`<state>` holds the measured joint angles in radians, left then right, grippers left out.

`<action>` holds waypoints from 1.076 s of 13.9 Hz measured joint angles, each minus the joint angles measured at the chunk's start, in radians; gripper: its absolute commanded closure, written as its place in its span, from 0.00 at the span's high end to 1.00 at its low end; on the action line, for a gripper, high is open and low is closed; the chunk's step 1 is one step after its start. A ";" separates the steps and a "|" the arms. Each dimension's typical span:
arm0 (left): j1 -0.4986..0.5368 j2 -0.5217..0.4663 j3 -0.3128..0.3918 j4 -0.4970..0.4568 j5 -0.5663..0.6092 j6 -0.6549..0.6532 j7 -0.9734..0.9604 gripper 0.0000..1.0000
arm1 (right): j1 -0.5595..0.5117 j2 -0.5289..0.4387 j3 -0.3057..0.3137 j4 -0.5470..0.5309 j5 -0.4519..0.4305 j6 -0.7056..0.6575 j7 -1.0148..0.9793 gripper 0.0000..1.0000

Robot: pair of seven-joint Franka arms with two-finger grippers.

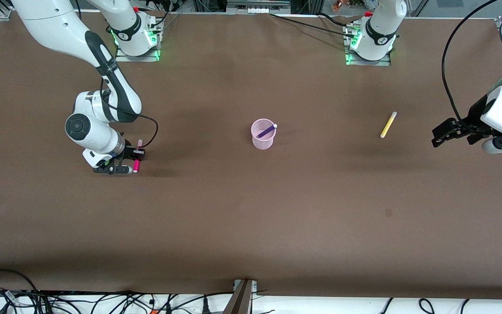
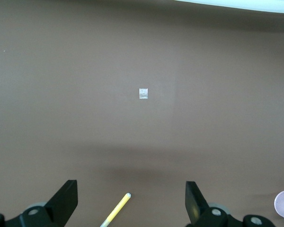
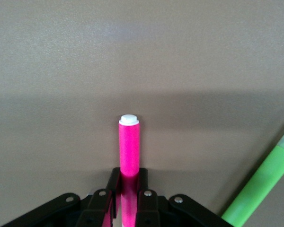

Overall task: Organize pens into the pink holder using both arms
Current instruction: 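Lift the pink marker with the right gripper toward the pink cup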

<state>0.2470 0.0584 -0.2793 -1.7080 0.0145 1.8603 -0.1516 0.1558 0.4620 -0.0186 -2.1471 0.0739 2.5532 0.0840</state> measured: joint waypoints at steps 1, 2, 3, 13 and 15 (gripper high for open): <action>0.000 -0.001 -0.007 -0.001 0.000 0.000 0.000 1.00 | 0.001 0.000 0.001 0.000 0.000 0.002 -0.013 0.00; 0.000 -0.001 -0.013 -0.001 0.000 -0.005 0.000 1.00 | 0.003 0.000 0.002 0.002 -0.001 0.007 -0.025 0.00; -0.001 -0.002 -0.015 0.000 0.000 -0.018 0.000 1.00 | 0.007 -0.001 0.007 0.009 -0.002 0.014 -0.047 0.00; 0.002 -0.017 -0.061 0.068 0.000 -0.113 0.000 1.00 | 0.047 -0.149 0.268 0.128 -0.003 0.063 -0.167 0.00; 0.004 -0.017 -0.060 0.068 0.000 -0.116 0.000 1.00 | 0.067 -0.161 0.333 0.151 -0.003 0.133 -0.167 0.00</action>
<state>0.2514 0.0417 -0.3396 -1.6403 0.0145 1.7445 -0.1512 0.2224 0.3007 0.3144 -1.9962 0.0704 2.6861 -0.0827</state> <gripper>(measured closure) 0.000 0.828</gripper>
